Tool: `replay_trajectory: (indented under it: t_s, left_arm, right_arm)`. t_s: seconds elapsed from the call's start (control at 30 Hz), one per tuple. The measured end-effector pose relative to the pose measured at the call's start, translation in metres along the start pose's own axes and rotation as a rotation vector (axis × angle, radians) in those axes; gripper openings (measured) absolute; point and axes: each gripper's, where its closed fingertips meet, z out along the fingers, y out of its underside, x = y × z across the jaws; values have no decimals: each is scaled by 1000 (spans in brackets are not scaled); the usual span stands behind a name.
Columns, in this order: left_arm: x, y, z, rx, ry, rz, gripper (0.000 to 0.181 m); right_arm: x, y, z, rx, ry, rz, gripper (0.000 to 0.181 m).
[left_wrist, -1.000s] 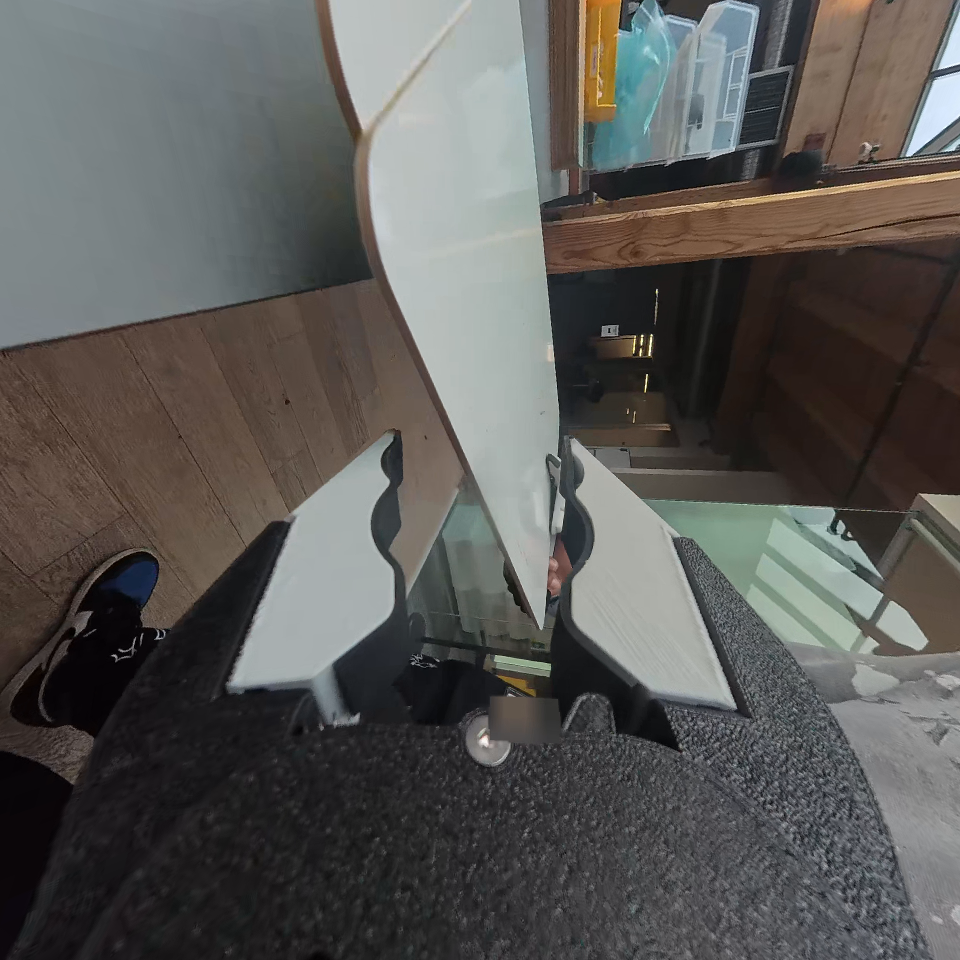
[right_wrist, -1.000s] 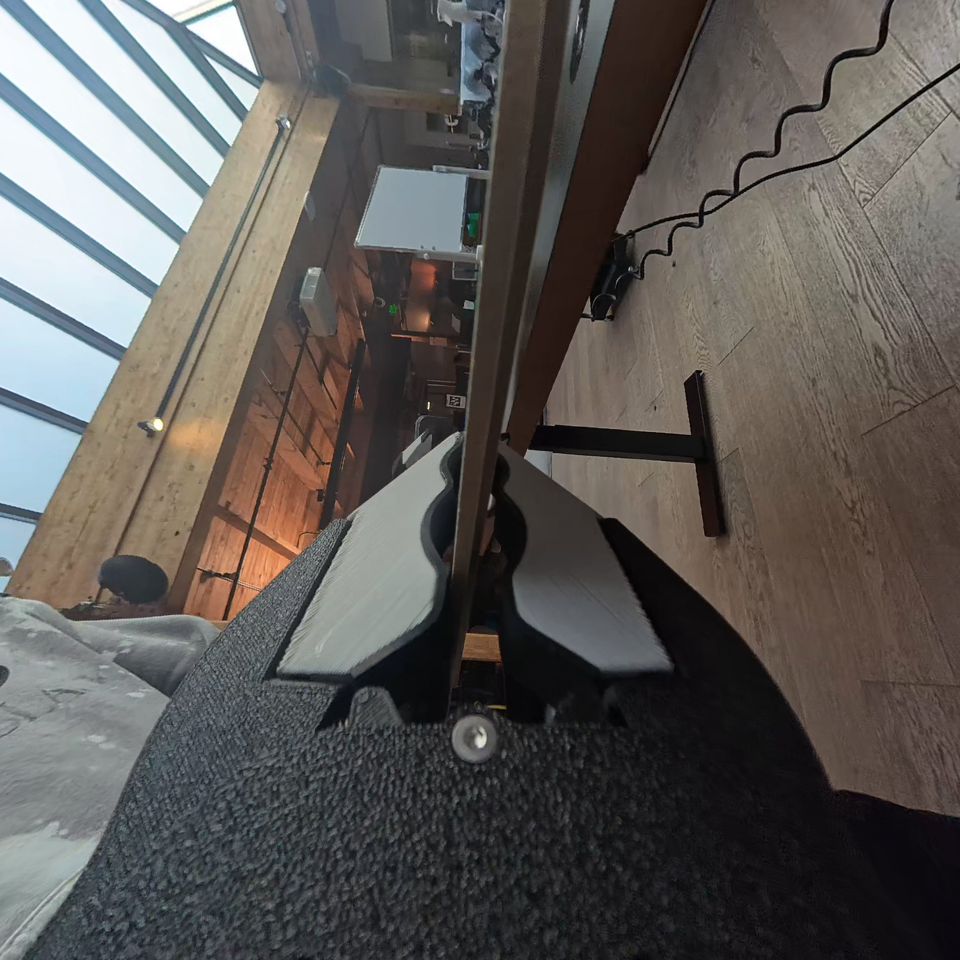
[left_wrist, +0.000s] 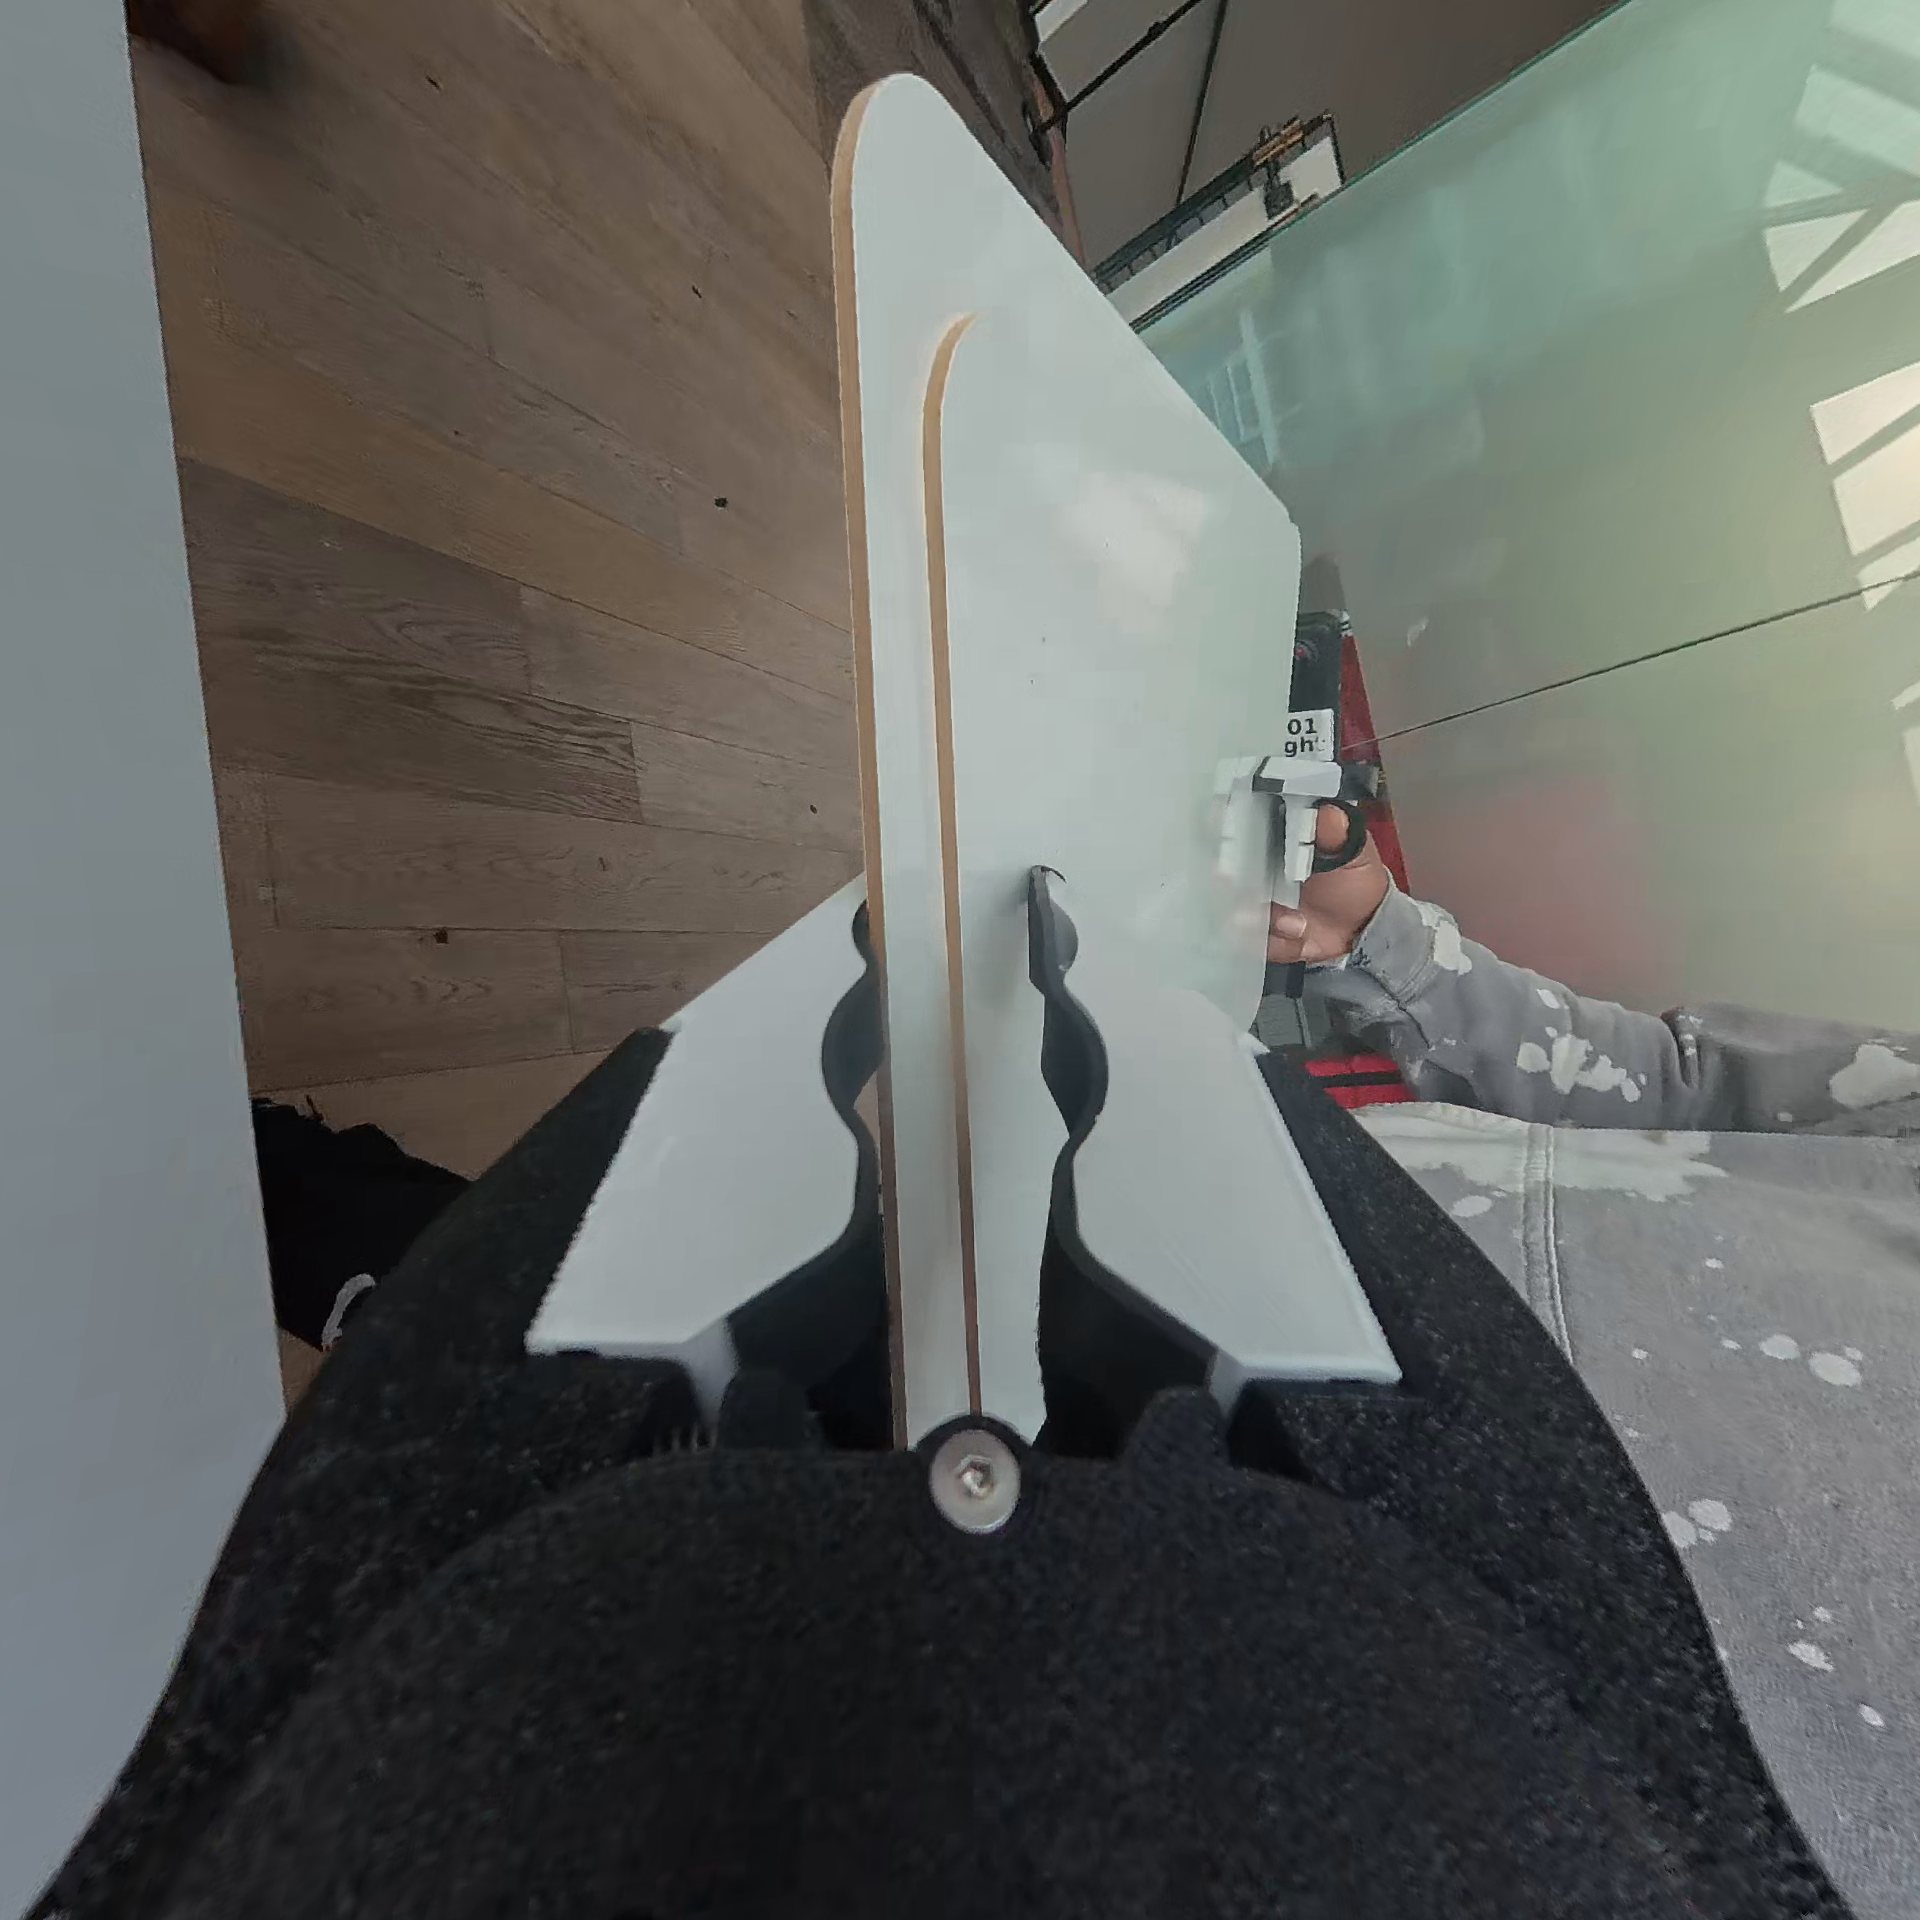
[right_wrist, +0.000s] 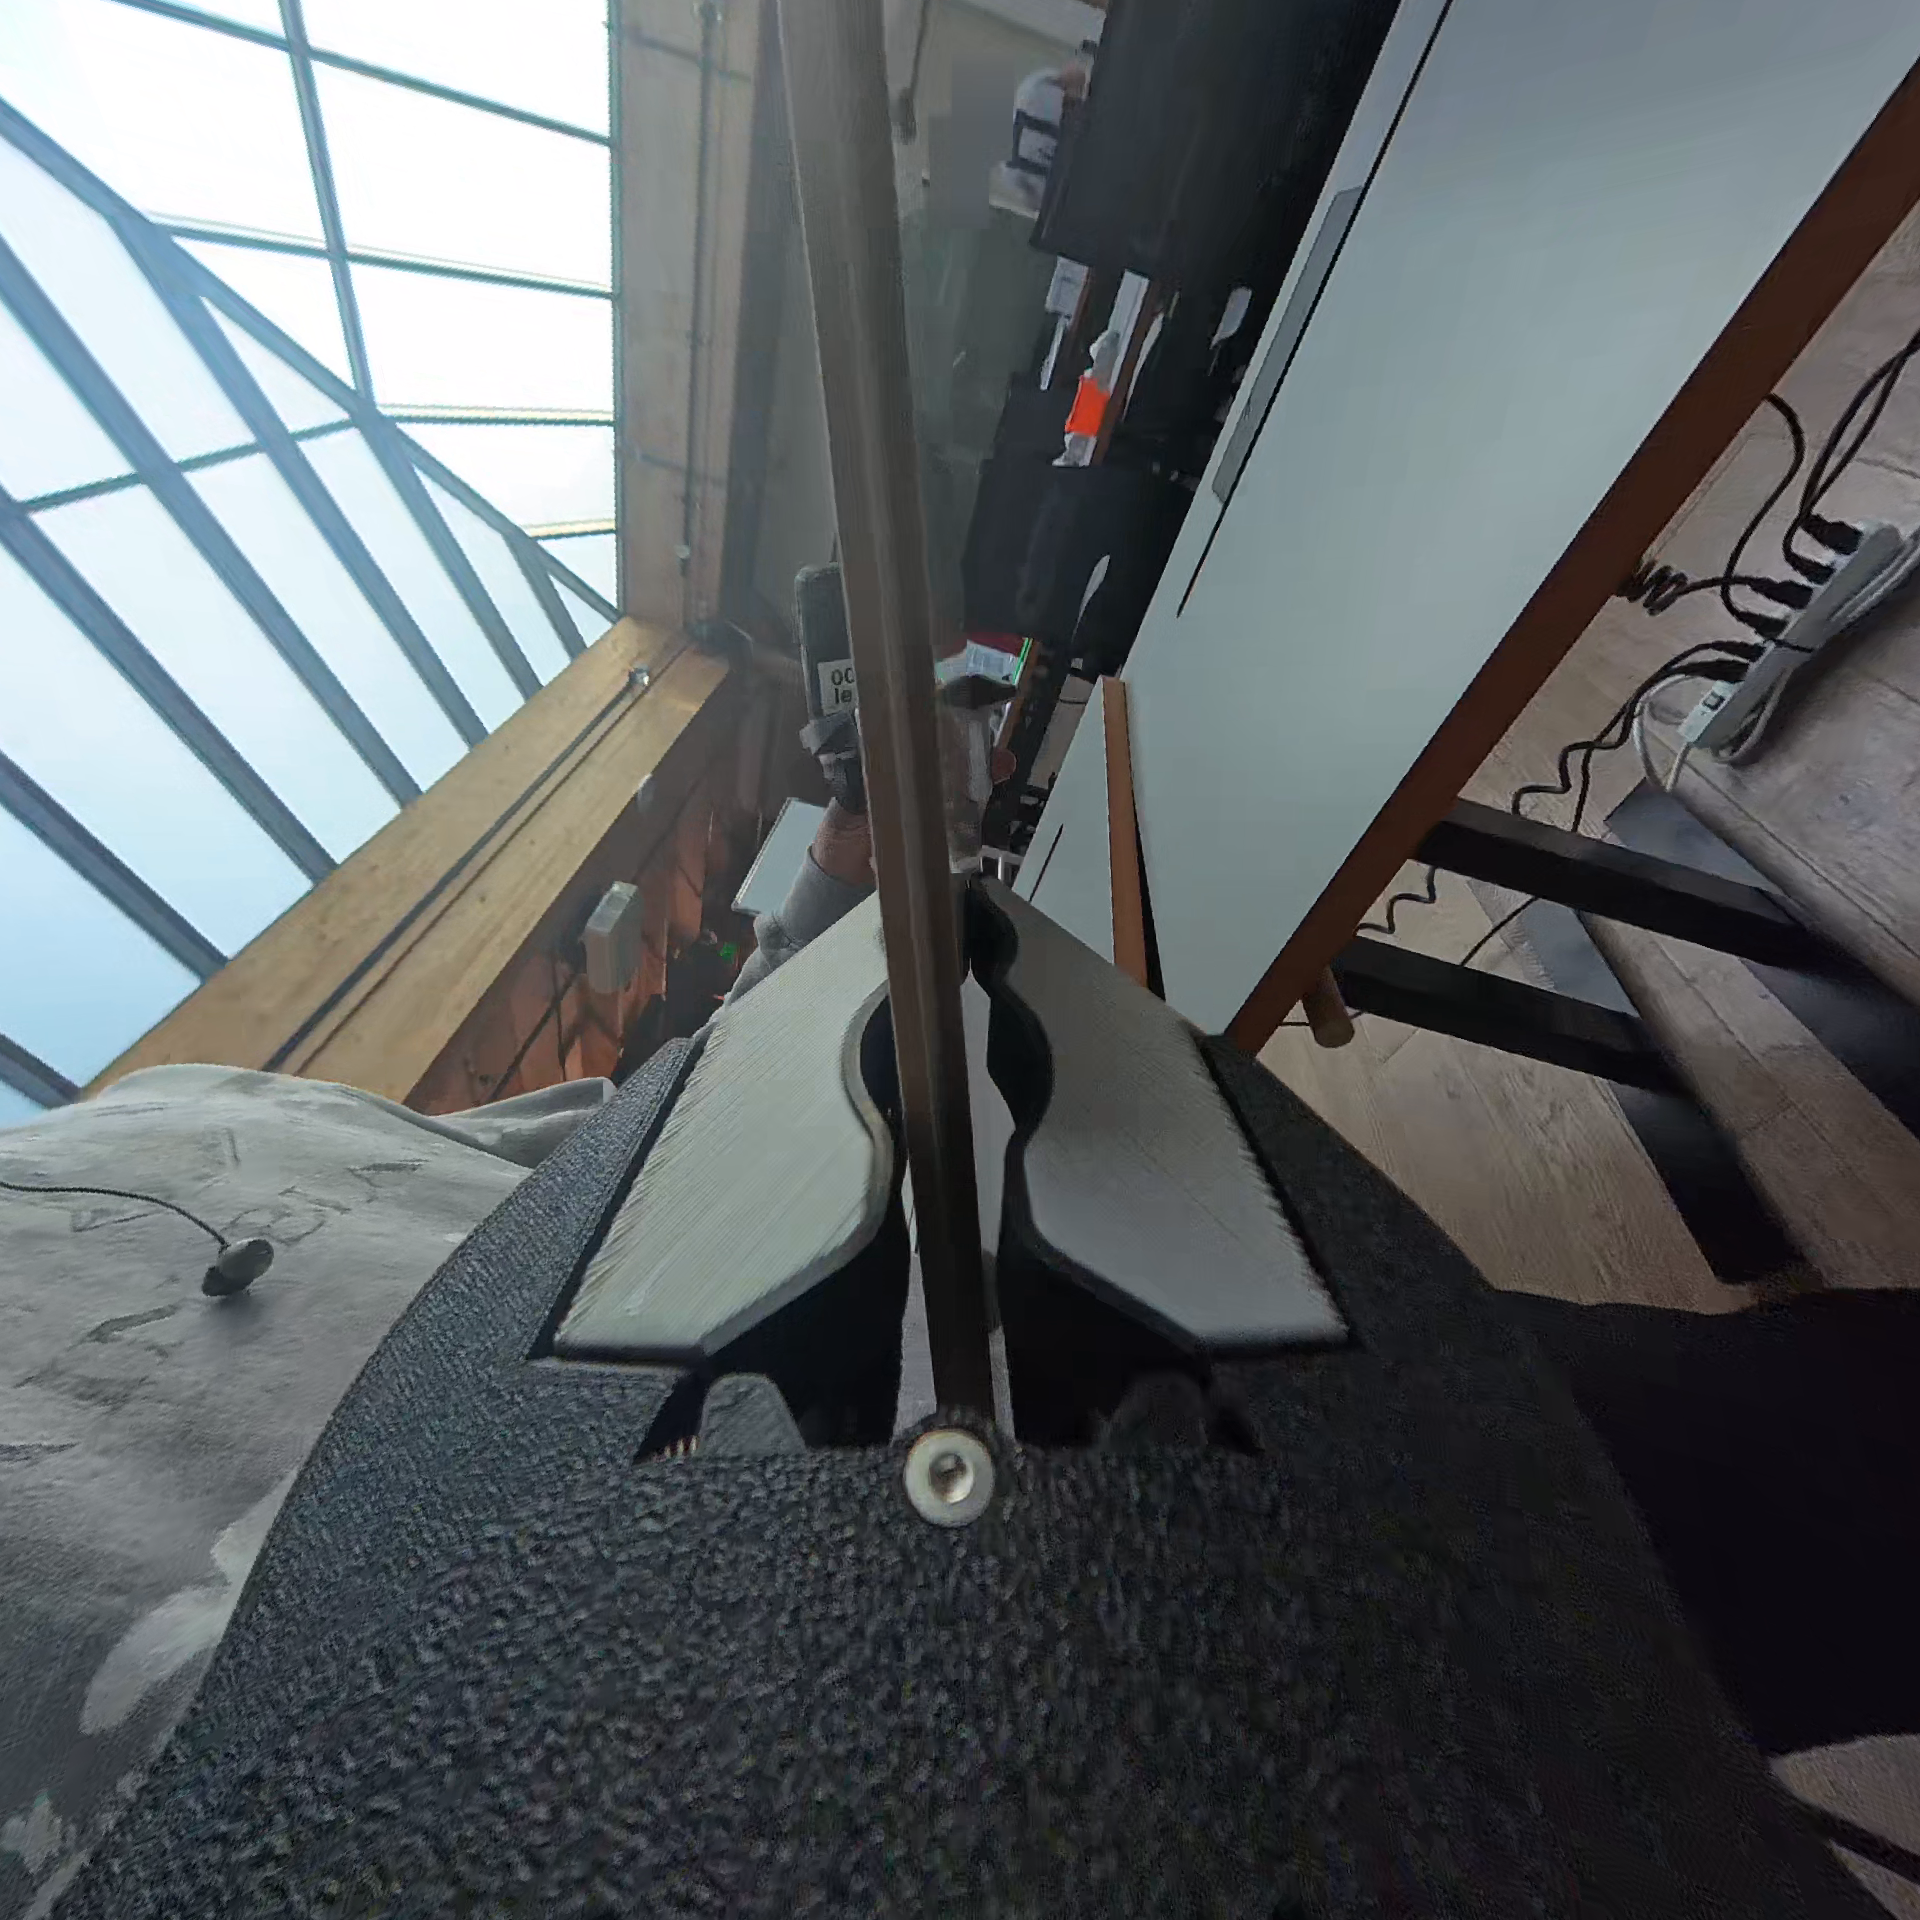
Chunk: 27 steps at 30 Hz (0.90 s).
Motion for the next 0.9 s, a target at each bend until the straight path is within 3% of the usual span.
replay_trajectory:
  t_s: [0.2, 0.37, 0.47, 0.63, 0.77, 0.9]
  left_arm:
    - [-71, -156, 36, -6, -48, 84, 33]
    - [-120, -281, 19, 126, -256, 239, 55]
    - [-147, -325, 2, 205, -355, 252, 59]
    - [-180, -338, -10, 285, -369, 128, 60]
    - [-195, -315, -6, 290, -392, 33, 59]
    - [-203, -291, 7, 304, -413, -62, 59]
  right_arm:
    - [44, -116, 52, 204, 3, 128, 6]
    - [74, -223, 109, 296, -1, 154, 6]
    - [109, -285, 140, 350, 40, 175, 6]
    - [180, -371, 197, 416, 91, 221, 5]
    - [225, -418, 246, 418, 134, 258, 6]
    - [257, -446, 285, 388, 181, 301, 7]
